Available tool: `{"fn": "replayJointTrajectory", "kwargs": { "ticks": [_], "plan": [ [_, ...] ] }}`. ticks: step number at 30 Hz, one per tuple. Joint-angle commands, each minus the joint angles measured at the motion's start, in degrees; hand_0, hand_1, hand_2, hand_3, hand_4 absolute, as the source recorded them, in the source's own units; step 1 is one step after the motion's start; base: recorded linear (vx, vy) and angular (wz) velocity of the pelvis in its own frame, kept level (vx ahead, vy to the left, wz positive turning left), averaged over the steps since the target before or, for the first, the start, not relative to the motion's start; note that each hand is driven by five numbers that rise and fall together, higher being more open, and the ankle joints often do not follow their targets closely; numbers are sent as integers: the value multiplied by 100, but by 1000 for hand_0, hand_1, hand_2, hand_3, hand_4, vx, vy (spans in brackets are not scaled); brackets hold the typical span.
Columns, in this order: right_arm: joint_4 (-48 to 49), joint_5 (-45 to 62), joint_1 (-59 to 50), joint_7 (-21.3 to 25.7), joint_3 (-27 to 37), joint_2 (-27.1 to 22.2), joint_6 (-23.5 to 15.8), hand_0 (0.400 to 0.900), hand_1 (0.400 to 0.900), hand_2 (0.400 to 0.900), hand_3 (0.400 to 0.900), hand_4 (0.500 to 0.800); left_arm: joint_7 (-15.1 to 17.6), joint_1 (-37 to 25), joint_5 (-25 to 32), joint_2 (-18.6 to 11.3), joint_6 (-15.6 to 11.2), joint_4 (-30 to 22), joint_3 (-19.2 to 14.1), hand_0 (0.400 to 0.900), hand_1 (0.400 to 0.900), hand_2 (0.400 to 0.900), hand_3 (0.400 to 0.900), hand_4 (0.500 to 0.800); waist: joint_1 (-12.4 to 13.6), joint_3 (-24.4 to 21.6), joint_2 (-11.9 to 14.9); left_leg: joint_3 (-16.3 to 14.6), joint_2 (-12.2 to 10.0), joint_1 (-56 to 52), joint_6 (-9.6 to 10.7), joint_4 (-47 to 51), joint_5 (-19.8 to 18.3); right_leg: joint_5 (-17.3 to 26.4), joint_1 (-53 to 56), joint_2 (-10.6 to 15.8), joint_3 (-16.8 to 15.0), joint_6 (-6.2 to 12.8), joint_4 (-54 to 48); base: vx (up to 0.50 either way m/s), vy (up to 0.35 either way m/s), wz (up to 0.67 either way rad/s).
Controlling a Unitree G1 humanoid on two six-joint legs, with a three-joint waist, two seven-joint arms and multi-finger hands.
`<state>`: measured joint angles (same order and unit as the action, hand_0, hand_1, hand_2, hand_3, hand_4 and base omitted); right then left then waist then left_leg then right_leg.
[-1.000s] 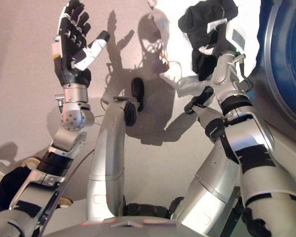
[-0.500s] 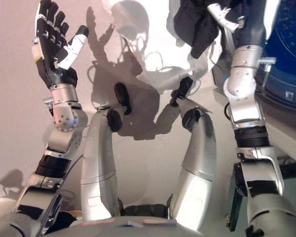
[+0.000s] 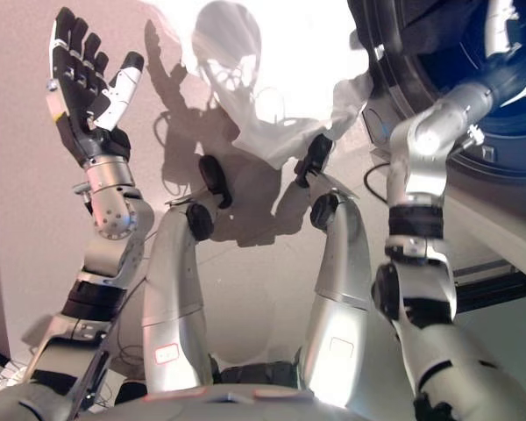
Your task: Put the clothes in the basket into the washing machine.
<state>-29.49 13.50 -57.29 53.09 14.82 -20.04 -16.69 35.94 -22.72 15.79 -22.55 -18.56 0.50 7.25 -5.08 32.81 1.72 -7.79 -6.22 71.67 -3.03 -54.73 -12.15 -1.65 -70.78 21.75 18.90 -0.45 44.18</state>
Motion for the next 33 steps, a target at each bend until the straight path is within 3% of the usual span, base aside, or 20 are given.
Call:
{"fn": "replayJointTrajectory", "kwargs": {
  "ticks": [1,5,7,8,9,15,18,20,23,26,30,33],
  "plan": [
    [-1116,148,-247,796,-26,-1034,-309,400,400,400,400,500,170,554,-232,37,-428,-358,483,900,900,900,900,800,262,-1557,-239,234,295,492,-167,358,-86,-750,-1185,-27,315,415,818,4,-23,12],
    [-2884,849,-1099,572,-575,-1948,-139,400,400,400,400,500,81,492,-135,-93,-477,-430,758,900,900,900,900,800,450,-1507,-339,233,313,533,-149,273,-89,-736,-1277,45,247,412,914,-10,-24,10],
    [-3821,1397,-1424,176,-973,-2455,88,400,400,400,400,500,-114,508,-39,-261,-456,-530,982,900,900,900,900,800,599,-1472,-398,218,329,563,-143,210,-82,-727,-1333,113,189,401,987,-24,-33,11],
    [-4035,1540,-1505,29,-1083,-2582,129,447,447,447,447,528,-166,509,0,-274,-449,-544,998,900,900,900,900,800,626,-1461,-422,212,335,571,-139,181,-77,-728,-1344,118,165,393,1014,-6,-17,5],
    [-4195,1631,-1553,-68,-1176,-2718,157,900,900,900,900,800,-230,498,27,-294,-436,-546,1019,900,900,900,900,800,632,-1458,-440,204,339,576,-132,156,-73,-729,-1354,127,144,388,1033,0,0,0],
    [-4121,1801,-1632,-351,-1402,-2576,-66,900,900,900,900,800,-301,406,116,-217,-449,-409,1083,900,900,900,900,800,627,-1469,-492,168,337,571,-124,103,-46,-685,-1325,113,96,380,1051,0,0,0],
    [-3475,1929,-1358,-378,-1285,-2113,-481,900,900,900,900,800,-181,322,167,-33,-445,-336,938,900,900,900,900,800,516,-1477,-466,140,295,535,-106,129,-30,-642,-1262,43,101,377,972,7,17,-10],
    [-2450,1662,-992,-154,-1149,-1542,-776,900,900,900,900,800,-32,233,243,115,-424,-321,785,900,900,900,900,800,385,-1446,-448,137,288,524,-112,127,-33,-624,-1227,-9,111,364,930,-3,23,-19],
    [-1010,825,-305,157,-987,-842,-721,900,900,900,900,800,102,213,109,159,-362,-306,672,900,900,900,900,800,227,-1421,-413,113,276,506,-131,115,-51,-611,-1194,-45,124,355,910,-11,46,-18],
    [710,15,819,63,-699,50,-788,900,900,900,900,800,282,227,-56,300,-333,-256,577,900,900,900,900,800,42,-1334,-430,89,264,515,-166,113,-78,-599,-1206,-54,124,371,897,-18,54,-17],
    [2111,-123,2061,-642,-979,812,-829,900,900,900,900,800,354,376,-94,415,-228,-196,573,900,900,900,900,800,-103,-1295,-342,39,230,501,-204,122,-83,-582,-1182,-82,119,377,858,-22,40,-17],
    [2783,-252,3087,-1348,-1291,900,-812,900,900,900,900,800,293,610,-128,413,-248,-240,509,900,900,900,900,800,-238,-1312,-270,-2,206,480,-222,144,-81,-565,-1125,-128,142,389,791,-19,28,-16]
  ]
}}
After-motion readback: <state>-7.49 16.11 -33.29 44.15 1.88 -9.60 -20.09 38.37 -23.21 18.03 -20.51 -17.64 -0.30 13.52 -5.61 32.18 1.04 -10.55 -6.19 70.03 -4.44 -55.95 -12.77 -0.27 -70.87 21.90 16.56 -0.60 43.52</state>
